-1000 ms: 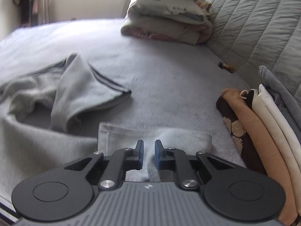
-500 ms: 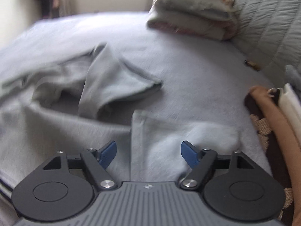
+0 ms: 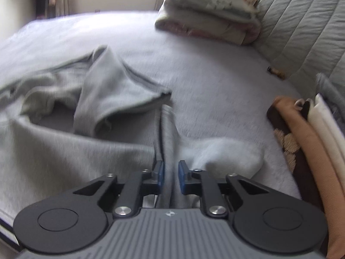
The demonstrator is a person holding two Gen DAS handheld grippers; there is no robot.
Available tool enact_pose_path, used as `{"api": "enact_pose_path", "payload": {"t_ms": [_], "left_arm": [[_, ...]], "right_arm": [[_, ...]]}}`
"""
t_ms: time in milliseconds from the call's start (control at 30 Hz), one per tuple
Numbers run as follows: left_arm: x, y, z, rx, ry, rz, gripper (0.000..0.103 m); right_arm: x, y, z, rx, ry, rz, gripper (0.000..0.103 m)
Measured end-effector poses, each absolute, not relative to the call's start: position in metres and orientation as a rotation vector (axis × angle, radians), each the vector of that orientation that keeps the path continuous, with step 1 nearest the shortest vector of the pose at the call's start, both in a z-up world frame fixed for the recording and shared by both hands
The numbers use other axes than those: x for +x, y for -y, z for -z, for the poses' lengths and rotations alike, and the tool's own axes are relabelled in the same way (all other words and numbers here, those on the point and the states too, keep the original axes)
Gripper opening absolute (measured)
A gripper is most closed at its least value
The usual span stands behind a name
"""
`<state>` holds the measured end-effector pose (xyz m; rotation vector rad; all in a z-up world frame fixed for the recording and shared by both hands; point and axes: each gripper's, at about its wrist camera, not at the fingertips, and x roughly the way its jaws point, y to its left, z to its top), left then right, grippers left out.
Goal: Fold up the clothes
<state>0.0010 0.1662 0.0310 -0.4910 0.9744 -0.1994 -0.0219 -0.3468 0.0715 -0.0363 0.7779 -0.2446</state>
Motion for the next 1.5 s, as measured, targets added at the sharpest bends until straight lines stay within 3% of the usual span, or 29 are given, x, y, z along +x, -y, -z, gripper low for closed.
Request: {"api": "enact_pose_path", "payload": {"t_ms": [300,867,933,967,1133,1200,1267,1300,1400,1500], "left_arm": [[-0.001,-0.169,-0.043,-0.527,-0.913,0.228,0.039],[-0.005,-0.173,-0.043,-0.519,-0.929,0.212,0.039],[-0.009,-0.178,-0.047,-0.525,-0.906,0.211,0.033],[-0.01,-0.181,-0.047,-0.531,-0.903,0.209,0.022],[-0.006,-0.192,-0.037,-0.564,-0.942,0.22,0.02],[-0.006,-0.191,-0.036,-0.568,-0.945,0.222,0.023],[-0.006,-0.188,-0.036,-0.569,-0.942,0.225,0.035],[-0.006,-0.186,-0.037,-0.567,-0.945,0.224,0.04],[-0.006,-0.181,-0.039,-0.544,-0.95,0.218,0.043],[-0.006,-0.174,-0.038,-0.501,-0.959,0.213,0.057]], "right_arm": [[-0.029,0.36,-0.092,0.011,-0.657,0.287,0.007],[-0.033,0.368,-0.092,0.049,-0.674,0.314,0.008],[-0.035,0.368,-0.095,0.054,-0.661,0.315,0.009],[-0.036,0.368,-0.096,0.06,-0.651,0.321,0.009],[-0.045,0.382,-0.103,0.11,-0.62,0.339,0.012],[-0.046,0.387,-0.101,0.133,-0.642,0.317,0.026],[-0.047,0.391,-0.097,0.152,-0.67,0.296,0.039],[-0.047,0.393,-0.095,0.157,-0.685,0.289,0.04],[-0.048,0.393,-0.092,0.14,-0.686,0.277,0.044],[-0.044,0.366,-0.082,0.014,-0.709,0.189,0.053]]}}
